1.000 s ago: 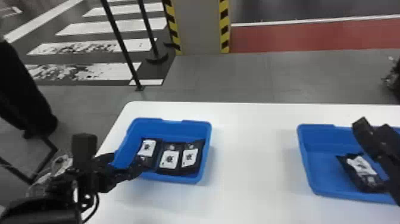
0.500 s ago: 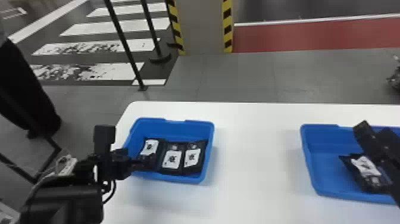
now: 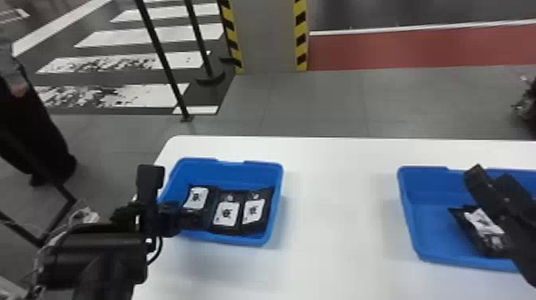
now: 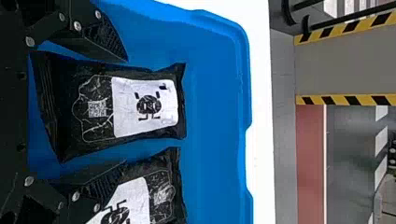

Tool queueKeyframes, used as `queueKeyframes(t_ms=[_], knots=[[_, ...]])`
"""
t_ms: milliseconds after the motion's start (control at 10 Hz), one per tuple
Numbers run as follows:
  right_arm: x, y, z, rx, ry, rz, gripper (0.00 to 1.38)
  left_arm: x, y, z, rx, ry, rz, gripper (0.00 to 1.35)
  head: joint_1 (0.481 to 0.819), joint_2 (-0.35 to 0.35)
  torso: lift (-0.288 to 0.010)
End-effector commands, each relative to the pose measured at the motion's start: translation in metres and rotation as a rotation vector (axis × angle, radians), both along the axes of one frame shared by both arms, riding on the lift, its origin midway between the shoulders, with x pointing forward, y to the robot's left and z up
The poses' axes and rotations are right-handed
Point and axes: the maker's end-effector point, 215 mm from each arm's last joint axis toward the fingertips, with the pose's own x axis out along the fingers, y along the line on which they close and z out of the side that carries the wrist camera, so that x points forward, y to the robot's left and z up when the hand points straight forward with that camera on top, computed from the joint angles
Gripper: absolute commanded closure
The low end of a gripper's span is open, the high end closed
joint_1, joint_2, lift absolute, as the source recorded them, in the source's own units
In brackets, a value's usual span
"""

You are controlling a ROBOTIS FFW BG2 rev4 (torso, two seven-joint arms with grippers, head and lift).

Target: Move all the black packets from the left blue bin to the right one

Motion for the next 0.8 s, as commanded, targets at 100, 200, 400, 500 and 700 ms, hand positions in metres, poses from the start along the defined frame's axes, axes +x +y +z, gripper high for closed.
queueKeyframes(t_ms=[100,200,400,500,700], knots=[[-0.002,0.000,-0.002,0.013,0.007,0.003,0.49,0.003,-0.004,-0.001,0.014,0.033,0.001,0.95,0.695,0.203,-0.110],[-0.003,0.001,-0.002,0.017,0.010,0.006,0.49,0.013,-0.007,0.010,0.028,-0.024,-0.026,1.15,0.695,0.202,-0.110],[-0.005,0.004,-0.005,0.021,0.024,0.016,0.49,0.023,-0.016,0.022,0.041,-0.094,-0.069,1.22,0.695,0.195,-0.110],[-0.004,0.005,0.000,0.023,0.016,0.018,0.49,0.020,-0.023,0.024,0.027,-0.106,-0.097,1.22,0.695,0.190,-0.110],[-0.005,0.010,0.000,0.024,0.021,0.037,0.49,0.000,-0.044,0.055,0.011,-0.166,-0.159,1.22,0.695,0.176,-0.110]])
